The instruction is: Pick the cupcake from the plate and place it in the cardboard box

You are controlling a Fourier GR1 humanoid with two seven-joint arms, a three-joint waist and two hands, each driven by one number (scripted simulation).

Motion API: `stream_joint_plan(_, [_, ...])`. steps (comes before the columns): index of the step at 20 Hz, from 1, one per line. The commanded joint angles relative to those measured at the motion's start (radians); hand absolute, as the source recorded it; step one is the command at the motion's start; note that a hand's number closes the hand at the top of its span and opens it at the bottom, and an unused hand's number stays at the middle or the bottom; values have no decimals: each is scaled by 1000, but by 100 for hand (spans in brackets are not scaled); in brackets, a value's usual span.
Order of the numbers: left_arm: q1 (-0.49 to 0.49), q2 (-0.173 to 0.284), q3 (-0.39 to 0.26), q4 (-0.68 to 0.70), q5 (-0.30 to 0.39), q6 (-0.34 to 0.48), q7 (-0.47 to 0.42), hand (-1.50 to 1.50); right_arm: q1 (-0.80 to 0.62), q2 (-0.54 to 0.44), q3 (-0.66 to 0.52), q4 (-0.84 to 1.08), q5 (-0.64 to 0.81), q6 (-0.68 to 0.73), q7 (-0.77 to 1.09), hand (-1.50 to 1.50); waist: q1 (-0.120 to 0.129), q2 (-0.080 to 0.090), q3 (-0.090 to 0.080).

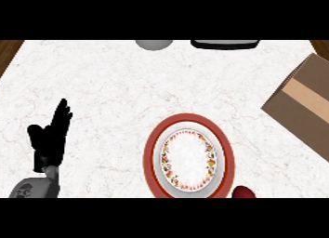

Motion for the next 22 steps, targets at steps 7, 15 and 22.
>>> stream_joint_plan(7, [-9,-19,-7,8,-21,-10,7,0,-126,28,-66,584,41,-150,-309,150,6,3,0])
stream_joint_plan(15, [-6,-37,6,35,-37,5,-32,0,-232,118,-148,794,-117,-187,-547,-150,1,1,0])
stream_joint_plan(22, [27,-35,4,-12,-34,5,-2,0,-279,134,-327,818,-390,-78,-706,-150,-6,-2,0])
